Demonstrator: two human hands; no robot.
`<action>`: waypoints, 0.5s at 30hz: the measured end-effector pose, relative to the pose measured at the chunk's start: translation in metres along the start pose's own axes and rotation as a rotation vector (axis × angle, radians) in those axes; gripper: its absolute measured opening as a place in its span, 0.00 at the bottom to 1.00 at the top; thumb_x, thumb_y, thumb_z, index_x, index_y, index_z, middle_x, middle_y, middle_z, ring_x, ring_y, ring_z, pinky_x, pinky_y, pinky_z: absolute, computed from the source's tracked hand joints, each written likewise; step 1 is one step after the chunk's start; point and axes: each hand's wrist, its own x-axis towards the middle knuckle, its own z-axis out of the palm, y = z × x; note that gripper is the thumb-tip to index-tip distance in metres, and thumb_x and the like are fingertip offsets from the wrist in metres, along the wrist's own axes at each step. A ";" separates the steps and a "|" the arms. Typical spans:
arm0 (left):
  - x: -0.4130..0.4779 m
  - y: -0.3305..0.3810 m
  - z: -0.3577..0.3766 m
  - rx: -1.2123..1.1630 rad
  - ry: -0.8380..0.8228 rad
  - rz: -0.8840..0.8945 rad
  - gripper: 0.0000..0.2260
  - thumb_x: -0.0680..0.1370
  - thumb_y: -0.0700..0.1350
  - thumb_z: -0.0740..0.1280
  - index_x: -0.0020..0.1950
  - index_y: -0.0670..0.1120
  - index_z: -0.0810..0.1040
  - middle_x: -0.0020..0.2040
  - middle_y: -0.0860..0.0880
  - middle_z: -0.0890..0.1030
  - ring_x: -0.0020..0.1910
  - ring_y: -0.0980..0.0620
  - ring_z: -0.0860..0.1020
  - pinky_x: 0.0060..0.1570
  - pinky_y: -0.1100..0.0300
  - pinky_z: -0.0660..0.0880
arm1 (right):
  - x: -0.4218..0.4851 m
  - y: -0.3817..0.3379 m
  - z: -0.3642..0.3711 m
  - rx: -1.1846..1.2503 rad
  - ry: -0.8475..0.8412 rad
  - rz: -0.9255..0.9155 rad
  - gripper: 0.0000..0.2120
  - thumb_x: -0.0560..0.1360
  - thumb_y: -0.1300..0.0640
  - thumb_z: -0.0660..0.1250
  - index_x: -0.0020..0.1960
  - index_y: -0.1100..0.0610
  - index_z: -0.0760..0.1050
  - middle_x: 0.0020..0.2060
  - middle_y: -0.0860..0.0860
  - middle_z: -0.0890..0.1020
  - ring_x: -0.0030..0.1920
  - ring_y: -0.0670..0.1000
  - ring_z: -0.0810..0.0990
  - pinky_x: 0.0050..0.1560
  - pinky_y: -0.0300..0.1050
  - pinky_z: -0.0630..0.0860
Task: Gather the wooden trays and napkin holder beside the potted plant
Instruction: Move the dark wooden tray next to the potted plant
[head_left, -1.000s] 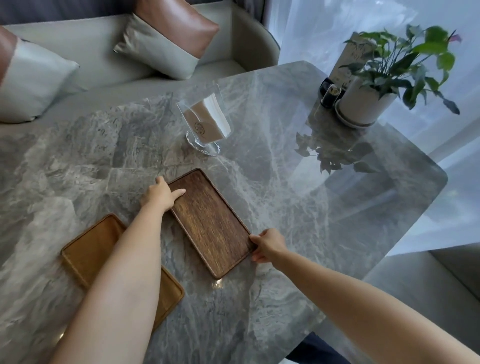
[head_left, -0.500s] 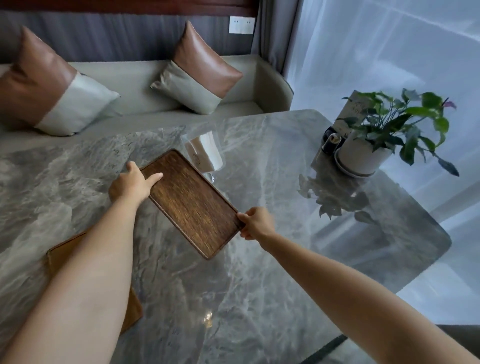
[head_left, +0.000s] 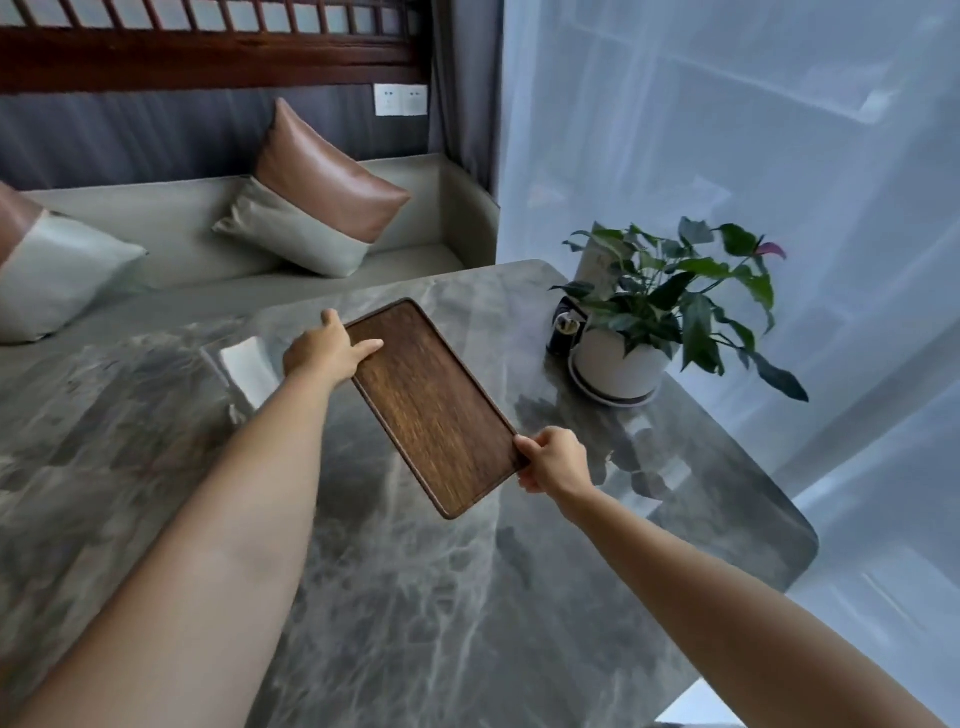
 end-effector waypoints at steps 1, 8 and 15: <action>0.003 0.015 0.010 0.008 -0.018 0.012 0.33 0.76 0.59 0.62 0.72 0.39 0.59 0.67 0.33 0.71 0.66 0.34 0.71 0.62 0.46 0.70 | 0.009 0.008 -0.011 0.016 0.015 0.028 0.17 0.76 0.56 0.64 0.30 0.58 0.68 0.23 0.55 0.77 0.24 0.52 0.76 0.39 0.52 0.80; 0.024 0.093 0.082 0.089 -0.176 0.046 0.34 0.77 0.59 0.61 0.74 0.40 0.56 0.68 0.35 0.71 0.66 0.36 0.70 0.61 0.47 0.70 | 0.065 0.060 -0.064 0.145 0.040 0.222 0.12 0.76 0.58 0.65 0.35 0.60 0.70 0.24 0.56 0.76 0.22 0.51 0.75 0.26 0.43 0.77; 0.057 0.131 0.146 0.126 -0.280 0.037 0.34 0.77 0.59 0.62 0.73 0.39 0.57 0.67 0.34 0.71 0.66 0.35 0.71 0.61 0.46 0.70 | 0.111 0.096 -0.082 0.122 0.001 0.308 0.11 0.77 0.60 0.62 0.36 0.60 0.68 0.23 0.55 0.74 0.21 0.50 0.73 0.25 0.41 0.76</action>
